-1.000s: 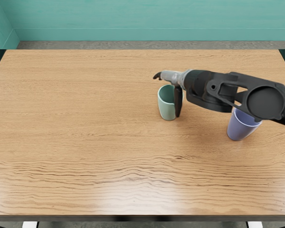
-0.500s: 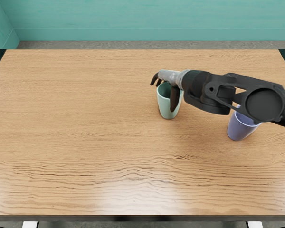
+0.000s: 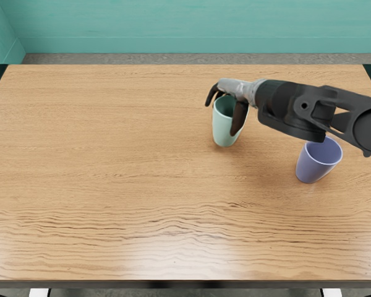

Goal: Pick up cup and place in cup with right hand

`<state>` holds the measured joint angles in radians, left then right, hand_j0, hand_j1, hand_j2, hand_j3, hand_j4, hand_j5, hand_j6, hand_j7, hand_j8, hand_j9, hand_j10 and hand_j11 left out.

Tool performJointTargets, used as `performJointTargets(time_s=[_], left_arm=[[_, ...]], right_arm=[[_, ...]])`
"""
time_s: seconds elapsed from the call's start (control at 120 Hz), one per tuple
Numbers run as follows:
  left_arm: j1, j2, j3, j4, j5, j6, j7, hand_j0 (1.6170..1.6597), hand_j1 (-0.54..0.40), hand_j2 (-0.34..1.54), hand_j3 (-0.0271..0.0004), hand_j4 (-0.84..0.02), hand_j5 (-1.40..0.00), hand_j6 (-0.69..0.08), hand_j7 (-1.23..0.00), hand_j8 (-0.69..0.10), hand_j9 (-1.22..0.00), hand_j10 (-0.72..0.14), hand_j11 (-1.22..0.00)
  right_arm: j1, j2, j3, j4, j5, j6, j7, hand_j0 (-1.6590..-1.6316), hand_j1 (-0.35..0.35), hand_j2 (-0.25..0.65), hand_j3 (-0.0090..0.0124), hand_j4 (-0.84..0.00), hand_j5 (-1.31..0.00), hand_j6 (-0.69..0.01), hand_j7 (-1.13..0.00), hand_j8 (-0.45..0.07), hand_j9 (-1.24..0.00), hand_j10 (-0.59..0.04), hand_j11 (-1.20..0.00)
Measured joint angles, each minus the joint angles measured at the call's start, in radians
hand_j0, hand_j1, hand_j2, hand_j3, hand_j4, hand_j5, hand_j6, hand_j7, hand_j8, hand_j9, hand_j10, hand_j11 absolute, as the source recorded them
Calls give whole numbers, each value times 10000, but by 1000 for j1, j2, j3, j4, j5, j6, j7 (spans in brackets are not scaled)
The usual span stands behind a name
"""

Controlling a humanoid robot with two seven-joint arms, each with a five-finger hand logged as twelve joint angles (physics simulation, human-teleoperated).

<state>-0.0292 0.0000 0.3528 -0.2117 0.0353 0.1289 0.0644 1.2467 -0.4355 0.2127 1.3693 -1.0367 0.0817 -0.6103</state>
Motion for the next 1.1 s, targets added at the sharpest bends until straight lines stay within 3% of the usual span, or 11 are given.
performJointTargets(time_s=[0.192, 0.333, 0.475, 0.65, 0.658, 0.675, 0.683, 0.7, 0.817, 0.992, 1.1], left_arm=[[0, 0, 0, 0, 0, 0, 0, 16581, 3491, -1, 1, -2, 1, -2, 1, -2, 1, -1, 1], [0, 0, 0, 0, 0, 0, 0, 16581, 3491, -1, 1, -2, 1, -2, 1, -2, 1, -1, 1], [0, 0, 0, 0, 0, 0, 0, 16581, 3491, -1, 1, -2, 1, -2, 1, -1, 1, 0, 1], [0, 0, 0, 0, 0, 0, 0, 16581, 3491, -1, 1, -2, 1, -2, 1, -2, 1, -1, 1], [0, 0, 0, 0, 0, 0, 0, 16581, 3491, -1, 1, -2, 1, -2, 1, -2, 1, -1, 1], [0, 0, 0, 0, 0, 0, 0, 16581, 3491, -1, 1, -2, 1, -3, 1, -2, 1, -1, 1], [0, 0, 0, 0, 0, 0, 0, 16581, 3491, -1, 1, -2, 1, -3, 1, -2, 1, -1, 1], [0, 0, 0, 0, 0, 0, 0, 16581, 3491, -1, 1, -2, 1, -3, 1, -2, 1, -1, 1], [0, 0, 0, 0, 0, 0, 0, 16581, 3491, -1, 1, -2, 1, -3, 1, -2, 1, -1, 1], [0, 0, 0, 0, 0, 0, 0, 16581, 3491, -1, 0, -2, 1, -2, 1, -2, 1, -1, 1], [0, 0, 0, 0, 0, 0, 0, 16581, 3491, -1, 0, -2, 0, -2, 0, -2, 0, -1, 0]], right_arm=[[0, -119, 43, 136, 9, 19, 0, -16537, -94, -715, -2, -4539, -5800, -4081, -5848, -3289, -5630, -4106, -5912], [0, -250, 102, 258, 50, 89, 0, -16537, -95, -665, 0, -4558, -5824, -4182, -5876, -3349, -5714, -4155, -5935], [0, -357, 166, 335, 88, 168, 0, -16537, -99, -691, 1, -4494, -5790, -4136, -5824, -3377, -5741, -4143, -5879], [-4, -420, 213, 368, 119, 297, -1, -16535, -207, -938, 0, -4360, -5801, -4217, -5747, -3412, -5746, -4080, -5795], [-5, -423, 218, 369, 124, 308, -1, -16534, -269, -967, 10, -4340, -5821, -4205, -5744, -3399, -5761, -4040, -5804], [-5, -431, 229, 370, 134, 329, -1, -16540, -66, -784, 1, -4339, -5808, -4217, -5738, -3474, -5748, -3983, -5788], [-6, -436, 234, 370, 139, 339, -1, -16538, -94, -819, -18, -4326, -5810, -4302, -5735, -3414, -5744, -3900, -5770], [-6, -444, 244, 371, 148, 359, -1, -16537, -140, -914, 6, -4309, -5819, -4204, -5730, -3447, -5756, -3889, -5778], [-9, -504, 314, 375, 217, 472, -1, -16539, 14, -957, 0, -4133, -5971, -4205, -5703, -3225, -5781, -3734, -5755], [-15, -546, 355, 376, 255, 519, -1, -16533, 115, -980, -10, -4279, -5978, -4099, -5787, -3127, -5791, -3619, -5786], [-16, -570, 365, 376, 260, 526, -1, -16531, 136, -979, -3, -4336, -5938, -4066, -5795, -3106, -5767, -3593, -5770]])
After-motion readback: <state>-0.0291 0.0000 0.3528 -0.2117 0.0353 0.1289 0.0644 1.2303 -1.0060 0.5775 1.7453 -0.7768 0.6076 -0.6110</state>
